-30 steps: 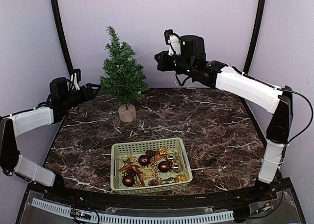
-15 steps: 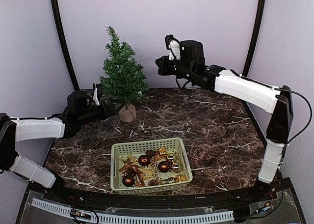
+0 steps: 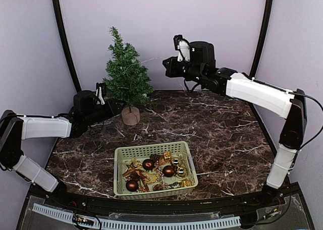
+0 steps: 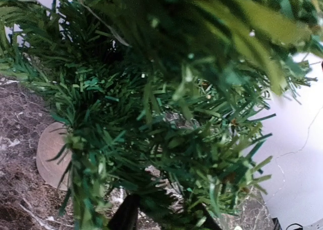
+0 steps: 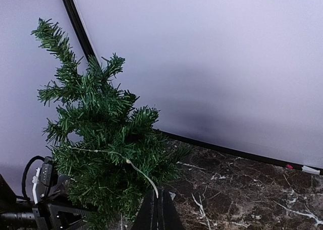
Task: Decorate the small christmas tree
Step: Wrap the side of the string light in the gap of the branches.
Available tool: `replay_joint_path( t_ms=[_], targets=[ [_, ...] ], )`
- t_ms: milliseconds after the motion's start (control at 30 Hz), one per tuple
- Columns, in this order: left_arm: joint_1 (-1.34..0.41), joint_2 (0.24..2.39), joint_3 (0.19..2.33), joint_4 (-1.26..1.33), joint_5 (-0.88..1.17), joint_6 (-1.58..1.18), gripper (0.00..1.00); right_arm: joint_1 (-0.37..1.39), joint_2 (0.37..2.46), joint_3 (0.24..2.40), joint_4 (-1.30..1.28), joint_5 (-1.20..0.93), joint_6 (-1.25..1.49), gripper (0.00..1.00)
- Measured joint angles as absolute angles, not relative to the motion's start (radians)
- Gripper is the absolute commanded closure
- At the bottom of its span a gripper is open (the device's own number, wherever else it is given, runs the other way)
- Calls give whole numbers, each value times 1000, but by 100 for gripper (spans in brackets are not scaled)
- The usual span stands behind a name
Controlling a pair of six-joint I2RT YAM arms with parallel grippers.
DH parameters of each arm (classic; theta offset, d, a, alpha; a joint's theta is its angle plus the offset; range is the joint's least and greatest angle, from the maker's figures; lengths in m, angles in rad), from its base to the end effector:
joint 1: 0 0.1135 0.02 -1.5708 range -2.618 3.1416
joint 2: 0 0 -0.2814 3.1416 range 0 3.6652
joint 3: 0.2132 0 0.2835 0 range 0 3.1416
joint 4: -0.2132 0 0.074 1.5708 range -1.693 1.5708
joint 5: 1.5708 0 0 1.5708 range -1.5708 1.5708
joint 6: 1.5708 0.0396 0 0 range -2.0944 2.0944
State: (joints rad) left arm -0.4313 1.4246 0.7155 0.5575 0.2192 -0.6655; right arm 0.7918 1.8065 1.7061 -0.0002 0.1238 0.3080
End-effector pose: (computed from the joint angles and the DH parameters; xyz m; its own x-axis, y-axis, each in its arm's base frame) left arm 0.3050 -0.1498 0.2400 -0.4804 -0.4423 -0.7573 0.3899 0.6658 -0.6362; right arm 0.3408 0.3382 0.4077 -0.2551 0.1698 -0.9519 -0.5693 0.7694 0.2898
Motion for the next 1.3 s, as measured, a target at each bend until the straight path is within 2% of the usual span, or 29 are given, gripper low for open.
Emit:
replay_joint_path(
  t_ms=[67, 167, 333, 533, 767, 1000, 1300],
  targets=[
    [-431, 1425, 726, 549, 218, -648, 93, 792, 1798, 1695, 2, 124, 308, 100],
    [-430, 1425, 743, 520, 220, -615, 100, 792, 1781, 1675, -1, 120, 308, 100],
    [-430, 1398, 751, 443, 233, -548, 100, 797, 1720, 1632, -36, 77, 285, 100],
    [-430, 1255, 737, 330, 271, -506, 100, 844, 1606, 1592, -116, 16, 229, 100],
    [-372, 1111, 628, 281, 375, -513, 100, 926, 1505, 1533, -185, -73, 211, 100],
    [-222, 1100, 546, 327, 511, -540, 100, 955, 1525, 1542, -181, -73, 210, 100],
    [-147, 1205, 572, 368, 575, -500, 100, 949, 1706, 1697, -181, 78, 210, 100]
  ],
)
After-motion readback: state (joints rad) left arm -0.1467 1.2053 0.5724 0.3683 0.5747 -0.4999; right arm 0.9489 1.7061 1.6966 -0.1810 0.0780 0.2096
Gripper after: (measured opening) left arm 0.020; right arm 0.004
